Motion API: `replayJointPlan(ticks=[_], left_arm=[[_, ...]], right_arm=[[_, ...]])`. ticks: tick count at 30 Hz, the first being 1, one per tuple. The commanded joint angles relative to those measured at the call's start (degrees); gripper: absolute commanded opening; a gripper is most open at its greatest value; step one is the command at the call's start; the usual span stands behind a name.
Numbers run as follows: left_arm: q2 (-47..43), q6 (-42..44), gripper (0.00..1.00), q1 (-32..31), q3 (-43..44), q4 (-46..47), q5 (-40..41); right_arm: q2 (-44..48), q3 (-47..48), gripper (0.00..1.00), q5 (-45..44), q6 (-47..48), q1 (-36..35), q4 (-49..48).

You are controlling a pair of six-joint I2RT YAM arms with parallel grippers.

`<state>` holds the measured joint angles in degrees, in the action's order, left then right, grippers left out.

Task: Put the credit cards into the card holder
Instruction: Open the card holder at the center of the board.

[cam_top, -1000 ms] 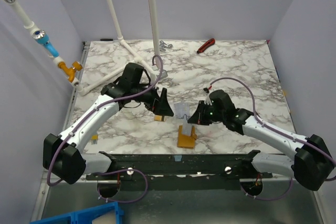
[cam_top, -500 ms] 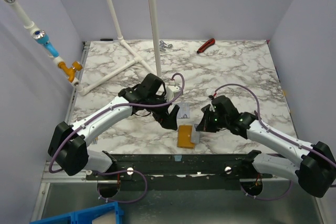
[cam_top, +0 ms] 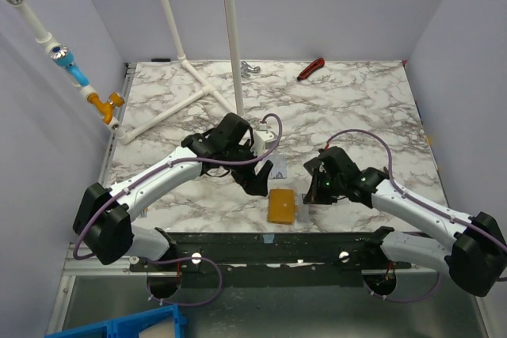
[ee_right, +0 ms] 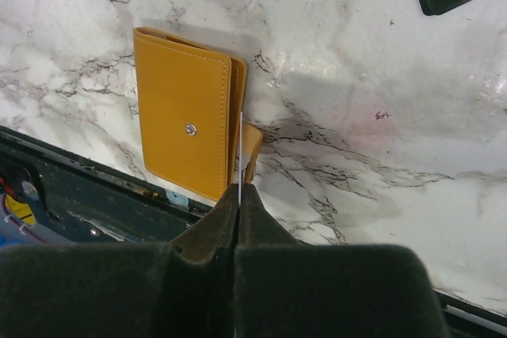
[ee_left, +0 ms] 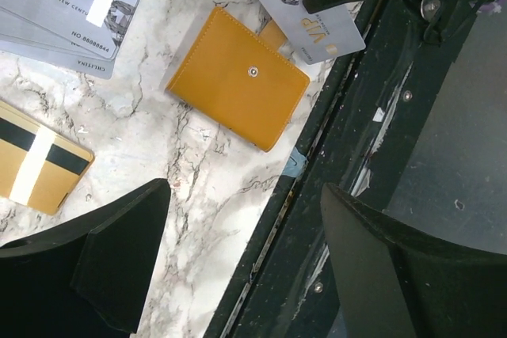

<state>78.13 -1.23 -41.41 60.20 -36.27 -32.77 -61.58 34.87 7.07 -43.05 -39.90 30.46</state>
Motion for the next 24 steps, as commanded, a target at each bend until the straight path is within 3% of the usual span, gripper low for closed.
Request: replayJointPlan(ticks=[1,8,24], left_arm=[[0.22,2.42,0.78,-1.54,1.12,0.16,3.02],[3.04,4.34,0.75,-1.87,0.33,-0.13,2.58],[2.45,5.59,0.72,-1.75,0.42,-0.89,0.49]], right_arm=[[-1.05,1.29,0.01,0.01,-0.66,0.17,1.27],[-2.9,-2.45,0.01,5.54,-1.55,0.18,-6.69],[1.71,-4.26,0.01,12.04,-2.03,0.17,-14.71]])
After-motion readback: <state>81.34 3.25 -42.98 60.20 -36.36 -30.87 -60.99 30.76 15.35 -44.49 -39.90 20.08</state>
